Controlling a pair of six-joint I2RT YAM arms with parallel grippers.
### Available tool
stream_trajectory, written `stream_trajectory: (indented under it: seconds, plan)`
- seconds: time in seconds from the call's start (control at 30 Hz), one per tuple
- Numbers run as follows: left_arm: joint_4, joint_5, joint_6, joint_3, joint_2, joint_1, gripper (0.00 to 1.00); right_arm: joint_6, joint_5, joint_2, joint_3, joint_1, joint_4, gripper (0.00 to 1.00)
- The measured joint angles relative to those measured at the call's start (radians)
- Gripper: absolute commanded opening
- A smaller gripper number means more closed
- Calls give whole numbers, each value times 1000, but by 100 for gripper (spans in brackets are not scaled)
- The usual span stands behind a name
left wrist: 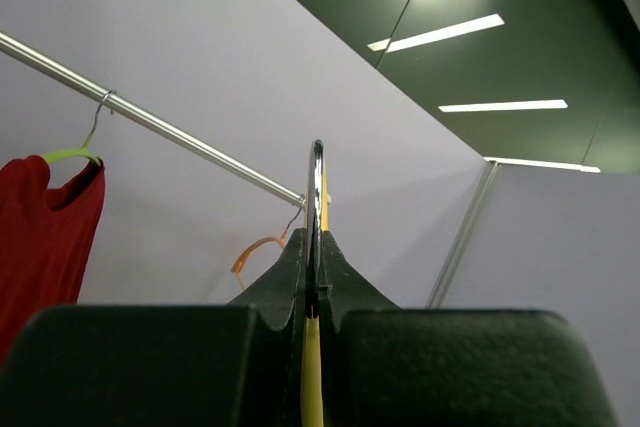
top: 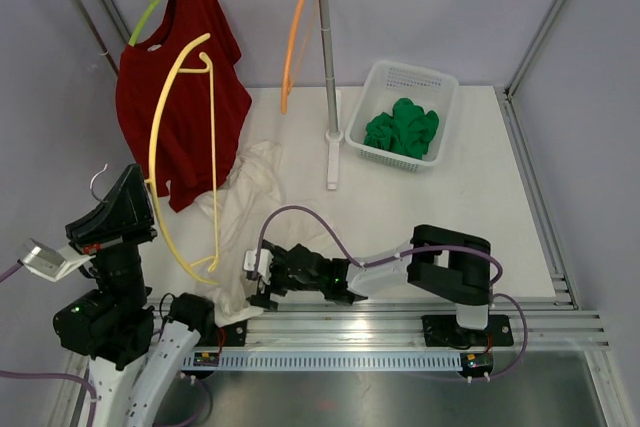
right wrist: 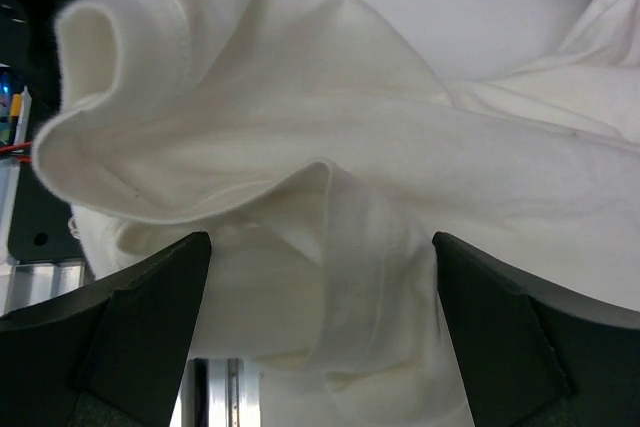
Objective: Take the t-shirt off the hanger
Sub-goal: Remove the tshirt from the hanger, then place the tshirt into the basket
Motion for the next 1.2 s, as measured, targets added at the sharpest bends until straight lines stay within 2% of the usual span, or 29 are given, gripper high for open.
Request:
stream_trajectory:
  seconds: [0.13, 0.4, 0.5, 0.53, 0.57, 0.63, 0.67, 0.87, 1.07, 1.2]
  plan:
    - [-102, -17, 30, 19, -14, 0, 0, 8, -39, 70, 69, -31, -66, 99]
    - [-213, -23, 56, 41, -56, 0, 0, 53, -53, 163, 93, -74, -66, 100]
    - [-226, -22, 58, 42, -64, 0, 0, 70, -54, 173, 97, -80, -54, 81]
    - [-230, -22, 58, 42, -65, 0, 0, 74, -54, 175, 97, -83, -47, 63]
    - [-235, -21, 58, 42, -65, 0, 0, 74, -52, 176, 93, -86, -37, 52]
    - [-244, -19, 58, 42, -65, 0, 0, 79, -38, 176, 78, -92, -14, 20]
    - [-247, -17, 58, 42, -65, 0, 0, 82, -31, 175, 68, -97, 5, 0]
    - [-270, 20, 57, 43, -65, 0, 0, 110, 59, 99, -56, -101, 66, 0]
    - [-306, 52, 58, 56, -66, 0, 0, 131, 264, -137, -291, -102, 76, 0]
    - [-321, 61, 58, 64, -70, 0, 0, 136, 423, -296, -343, -107, 96, 0]
